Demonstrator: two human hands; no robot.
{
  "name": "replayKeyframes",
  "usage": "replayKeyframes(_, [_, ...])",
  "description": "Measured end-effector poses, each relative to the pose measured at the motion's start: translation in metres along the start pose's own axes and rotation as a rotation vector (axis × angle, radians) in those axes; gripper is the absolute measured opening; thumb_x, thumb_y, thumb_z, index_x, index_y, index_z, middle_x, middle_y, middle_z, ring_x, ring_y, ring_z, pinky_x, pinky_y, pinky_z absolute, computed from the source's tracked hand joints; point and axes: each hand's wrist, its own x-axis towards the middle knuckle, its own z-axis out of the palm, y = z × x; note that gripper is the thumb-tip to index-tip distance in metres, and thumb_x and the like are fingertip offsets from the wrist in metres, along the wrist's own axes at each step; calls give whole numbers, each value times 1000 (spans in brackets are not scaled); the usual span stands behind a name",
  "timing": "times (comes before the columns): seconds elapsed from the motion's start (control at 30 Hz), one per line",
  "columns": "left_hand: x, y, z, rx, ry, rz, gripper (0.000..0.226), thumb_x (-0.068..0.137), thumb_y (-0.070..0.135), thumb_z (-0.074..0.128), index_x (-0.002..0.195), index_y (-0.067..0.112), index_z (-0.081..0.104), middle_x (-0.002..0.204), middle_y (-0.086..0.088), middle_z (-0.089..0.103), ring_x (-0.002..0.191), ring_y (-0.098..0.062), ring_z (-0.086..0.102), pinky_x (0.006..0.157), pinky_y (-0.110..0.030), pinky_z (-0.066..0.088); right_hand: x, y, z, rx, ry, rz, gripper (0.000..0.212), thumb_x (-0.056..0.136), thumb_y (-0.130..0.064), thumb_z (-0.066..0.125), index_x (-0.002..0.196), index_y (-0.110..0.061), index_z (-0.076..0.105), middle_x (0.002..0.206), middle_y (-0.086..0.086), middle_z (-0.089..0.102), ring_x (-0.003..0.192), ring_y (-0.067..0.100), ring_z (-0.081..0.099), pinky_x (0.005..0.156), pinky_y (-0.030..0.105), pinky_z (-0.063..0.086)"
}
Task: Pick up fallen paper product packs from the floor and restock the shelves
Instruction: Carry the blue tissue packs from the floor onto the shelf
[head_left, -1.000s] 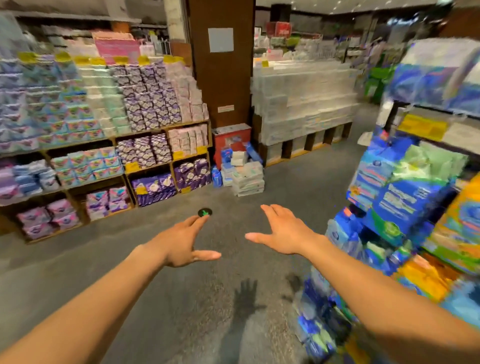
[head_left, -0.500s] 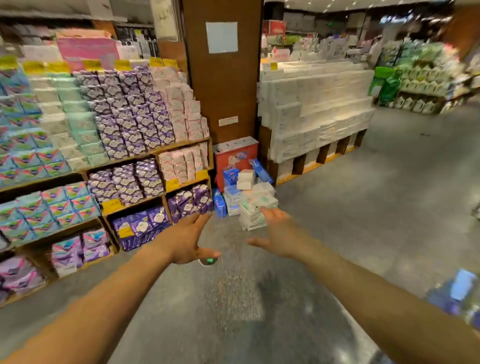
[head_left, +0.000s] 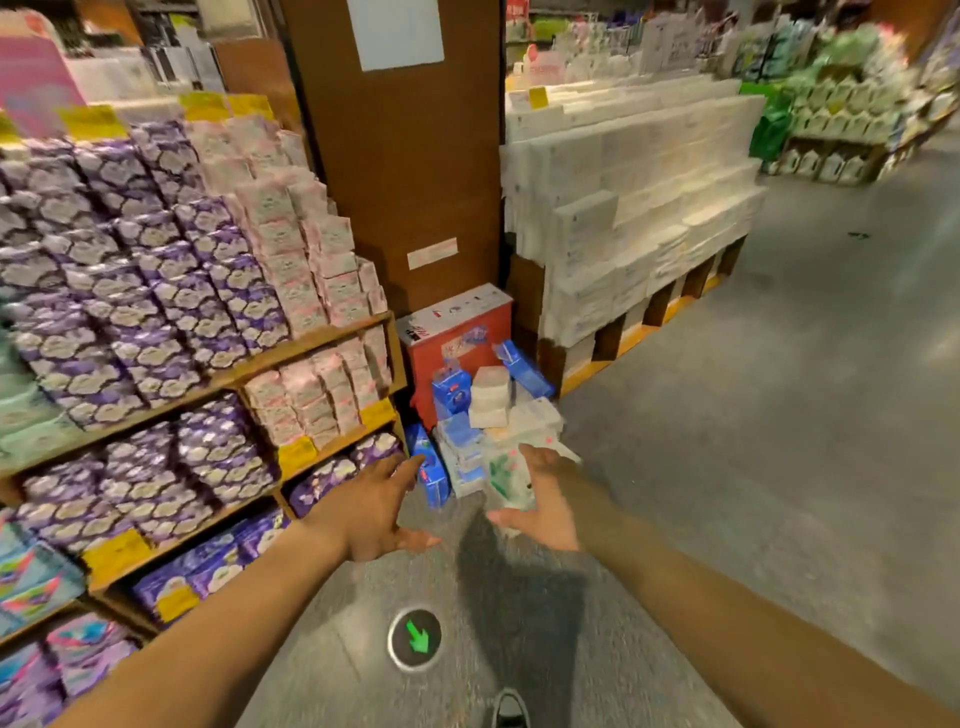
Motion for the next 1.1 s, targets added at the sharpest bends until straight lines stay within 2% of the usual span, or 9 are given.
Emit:
replayKeyframes(0.17, [129,-80,-14,-74,-18,-57,136,52,102,25,162,28,-7,170,-4,4,155,-25,14,121,-41,30,180,4,5,14,-63,-18,103,89,-69,58,161,-15,8,164,10,23,147,32,29,114,46,37])
replayKeyframes(0.27, [195,-123,-18,-105,-59,-73,137,50,102,20,162,26,-5,170,-2,5,156,-24,13,119,-40,31,267,6,23,34,-90,23,106,88,-72,58,161,-17,6,161,11,27,145,34,31,113,48,39])
replayKeyframes(0.43, [320,-197,-14,-122,-44,-61,137,49,101,13,162,26,-3,170,-4,8,154,-26,18,121,-38,28,411,15,68,51,-109,94,124,72,-95,37,160,-12,11,156,12,30,142,34,34,106,48,44])
replayKeyframes(0.53, [404,-244,14,-129,-37,-7,131,58,104,20,162,27,-3,169,-4,14,153,-27,22,119,-40,33,490,29,113,74,-161,157,113,87,-75,54,162,-12,-1,167,14,13,152,35,19,117,51,32])
replayKeyframes(0.6, [457,-272,41,-108,-52,17,116,76,91,41,162,28,-3,168,-2,15,153,-25,21,118,-40,34,544,41,153,64,-184,202,113,88,-74,55,162,-14,-4,168,13,9,154,35,16,119,51,29])
replayKeyframes(0.67, [507,-300,78,-90,-108,28,114,81,78,57,162,26,-3,169,-1,10,154,-24,17,120,-40,31,594,53,204,57,-196,241,113,87,-74,56,163,-15,-3,168,13,10,153,35,18,119,50,31])
replayKeyframes(0.8, [596,-342,158,-27,-160,60,115,82,75,60,162,25,-6,170,-2,5,155,-26,13,122,-40,26,684,78,310,39,-211,240,114,85,-73,59,162,-15,-2,168,13,12,153,35,18,120,50,29])
replayKeyframes(0.87, [636,-358,202,18,-160,55,114,83,72,61,162,24,-6,170,-2,4,155,-25,13,118,-40,30,723,95,356,7,-225,223,113,86,-73,58,162,-12,-1,167,14,13,153,35,19,120,48,28])
replayKeyframes(1.1, [739,-385,371,13,-233,75,116,83,65,69,162,20,-4,169,-8,6,155,-28,11,119,-42,31,821,179,506,-34,-286,206,114,87,-72,59,161,-10,0,166,19,13,151,39,19,115,53,38])
